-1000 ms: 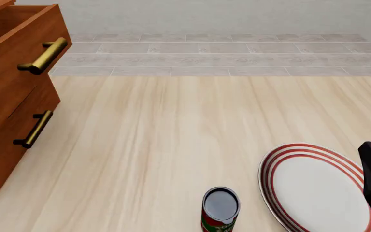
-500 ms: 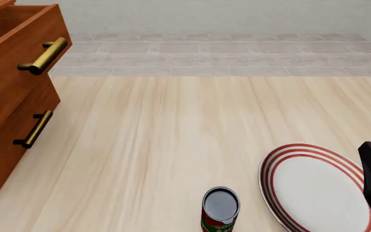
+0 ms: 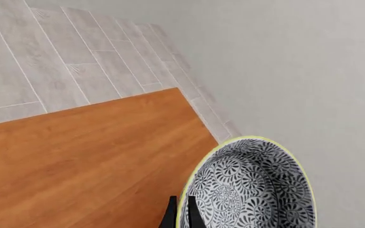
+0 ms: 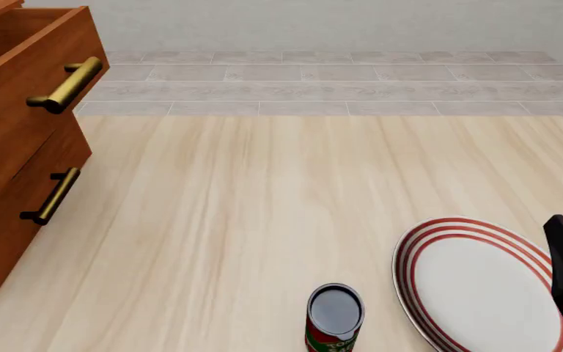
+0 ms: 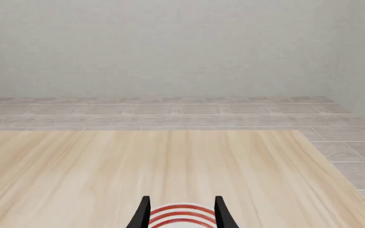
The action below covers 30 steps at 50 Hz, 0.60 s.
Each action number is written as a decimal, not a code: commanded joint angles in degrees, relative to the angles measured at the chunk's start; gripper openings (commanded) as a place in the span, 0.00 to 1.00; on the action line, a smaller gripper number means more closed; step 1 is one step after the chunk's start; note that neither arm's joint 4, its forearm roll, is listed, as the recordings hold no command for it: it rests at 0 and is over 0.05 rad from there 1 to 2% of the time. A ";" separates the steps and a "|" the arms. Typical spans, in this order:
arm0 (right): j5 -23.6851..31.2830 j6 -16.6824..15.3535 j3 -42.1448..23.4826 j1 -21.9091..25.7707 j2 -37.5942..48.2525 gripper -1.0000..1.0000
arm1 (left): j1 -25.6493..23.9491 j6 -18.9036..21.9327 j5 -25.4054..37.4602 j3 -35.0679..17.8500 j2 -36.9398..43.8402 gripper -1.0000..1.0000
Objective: Put the bowl on top of the cabinet.
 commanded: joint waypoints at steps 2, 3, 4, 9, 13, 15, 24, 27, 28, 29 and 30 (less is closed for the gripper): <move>0.00 0.01 0.00 0.00 0.01 1.00 | -0.26 0.37 -1.10 0.58 0.44 0.00; 0.00 0.00 0.00 0.00 0.00 1.00 | 0.15 0.61 -1.24 0.53 0.69 0.00; 0.00 0.01 0.00 -0.01 -0.01 1.00 | -0.03 0.53 -1.41 0.62 0.78 0.00; 0.00 0.01 0.00 0.00 0.00 1.00 | 0.03 0.64 -1.79 0.78 1.42 0.00; 0.00 0.01 0.00 0.00 0.00 1.00 | 0.08 0.74 -1.99 0.84 1.55 0.00; 0.00 0.00 0.00 0.00 0.00 1.00 | 0.05 0.72 -2.01 0.89 1.54 0.00; -0.01 0.01 0.00 0.00 0.02 1.00 | 0.08 0.84 -2.33 1.11 1.61 0.00; 0.00 -0.01 0.00 0.01 0.00 1.00 | 0.07 1.00 -2.49 1.36 1.66 0.00; 0.00 0.00 0.00 0.01 0.00 1.00 | 0.01 1.11 -2.48 1.39 1.73 0.00; 0.00 0.01 0.00 0.01 0.00 1.00 | -0.16 0.80 -2.65 1.63 1.82 0.00; -0.01 -0.01 0.00 -0.01 0.02 1.00 | 0.01 1.04 -2.64 1.56 1.82 0.00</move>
